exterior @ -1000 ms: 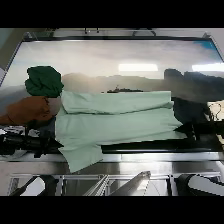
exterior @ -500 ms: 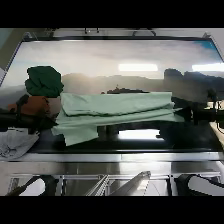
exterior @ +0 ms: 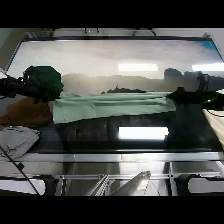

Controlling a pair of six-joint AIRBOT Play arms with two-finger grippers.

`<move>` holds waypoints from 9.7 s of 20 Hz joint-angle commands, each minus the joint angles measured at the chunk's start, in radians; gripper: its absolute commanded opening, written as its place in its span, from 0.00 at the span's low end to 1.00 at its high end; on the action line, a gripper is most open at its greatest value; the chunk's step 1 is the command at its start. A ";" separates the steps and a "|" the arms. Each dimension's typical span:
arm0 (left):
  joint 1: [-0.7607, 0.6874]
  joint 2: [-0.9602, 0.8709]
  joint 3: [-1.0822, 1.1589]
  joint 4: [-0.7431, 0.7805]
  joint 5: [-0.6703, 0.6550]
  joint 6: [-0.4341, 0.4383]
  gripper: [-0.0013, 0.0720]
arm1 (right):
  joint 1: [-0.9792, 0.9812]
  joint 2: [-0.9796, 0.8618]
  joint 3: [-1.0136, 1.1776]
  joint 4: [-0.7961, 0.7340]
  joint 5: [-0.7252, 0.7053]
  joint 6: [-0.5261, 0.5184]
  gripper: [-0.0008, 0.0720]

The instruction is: Fold the shirts.

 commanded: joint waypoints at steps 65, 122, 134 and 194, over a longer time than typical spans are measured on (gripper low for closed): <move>-0.291 -0.095 0.667 -0.062 -0.150 -0.151 0.03 | 0.721 0.064 0.251 0.373 -0.053 -0.089 0.03; 0.095 0.423 -0.304 -0.237 -0.058 0.113 0.49 | 0.139 0.131 0.780 0.023 0.150 0.476 0.03; 0.095 0.422 -0.305 -0.236 -0.067 0.113 0.49 | -0.672 0.084 0.780 -0.603 0.550 0.750 0.03; -0.237 0.949 -0.978 -0.342 0.152 0.089 0.03 | 0.262 0.768 -0.524 -0.176 0.221 0.413 0.03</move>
